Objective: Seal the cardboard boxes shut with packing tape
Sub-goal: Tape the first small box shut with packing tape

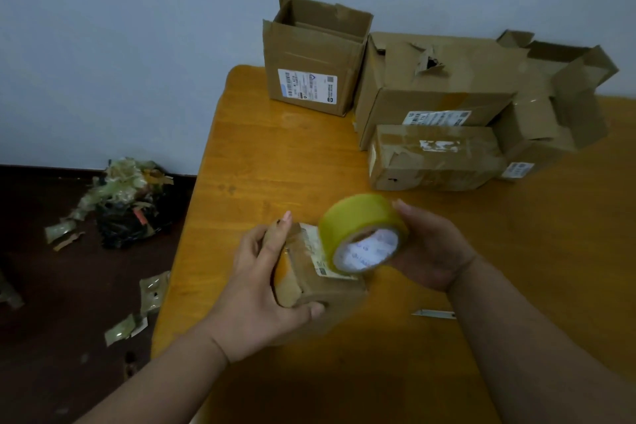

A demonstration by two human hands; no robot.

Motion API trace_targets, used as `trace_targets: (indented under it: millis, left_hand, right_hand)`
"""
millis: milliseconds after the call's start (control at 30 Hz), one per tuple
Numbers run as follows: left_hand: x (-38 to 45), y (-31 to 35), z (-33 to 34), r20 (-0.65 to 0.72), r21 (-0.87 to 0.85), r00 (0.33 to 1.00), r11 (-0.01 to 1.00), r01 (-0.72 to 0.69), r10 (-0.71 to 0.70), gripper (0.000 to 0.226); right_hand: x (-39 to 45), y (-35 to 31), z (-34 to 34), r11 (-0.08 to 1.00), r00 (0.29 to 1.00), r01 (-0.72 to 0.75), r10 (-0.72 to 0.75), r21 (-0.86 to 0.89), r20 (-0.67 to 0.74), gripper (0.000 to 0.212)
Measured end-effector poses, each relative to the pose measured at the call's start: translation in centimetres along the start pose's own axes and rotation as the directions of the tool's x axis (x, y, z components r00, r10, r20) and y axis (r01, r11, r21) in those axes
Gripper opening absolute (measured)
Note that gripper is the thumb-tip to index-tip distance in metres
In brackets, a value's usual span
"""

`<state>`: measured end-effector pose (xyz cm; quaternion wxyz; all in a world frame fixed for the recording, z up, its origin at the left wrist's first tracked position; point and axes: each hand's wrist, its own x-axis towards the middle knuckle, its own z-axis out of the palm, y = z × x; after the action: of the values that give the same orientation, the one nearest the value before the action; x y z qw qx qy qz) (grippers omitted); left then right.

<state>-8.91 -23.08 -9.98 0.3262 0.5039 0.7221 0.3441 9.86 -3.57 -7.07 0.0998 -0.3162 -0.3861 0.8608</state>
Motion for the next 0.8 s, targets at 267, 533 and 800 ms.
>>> trace_targets:
  millis: [267,533,800]
  left_hand:
    - [-2.3,-4.3,0.6,0.07,0.229,0.998,0.973,-0.016,0.0,0.11]
    - [-2.7,-5.6,0.2,-0.017,0.23,1.0,0.973,-0.011,0.015,0.11]
    - [-2.7,-4.9,0.4,0.01,0.194,0.999,0.98,0.043,-0.046,0.112]
  right_hand:
    - [-0.1,-0.7,6.1,0.696,0.998,0.061,-0.039,-0.716,0.047,0.04]
    - [-1.6,-3.4,5.5,0.248,0.991,0.109,-0.109,-0.963,0.084,0.036]
    - [-0.9,0.1,-1.5,-0.085,0.99,-0.102,-0.106,-0.991,-0.093,0.034]
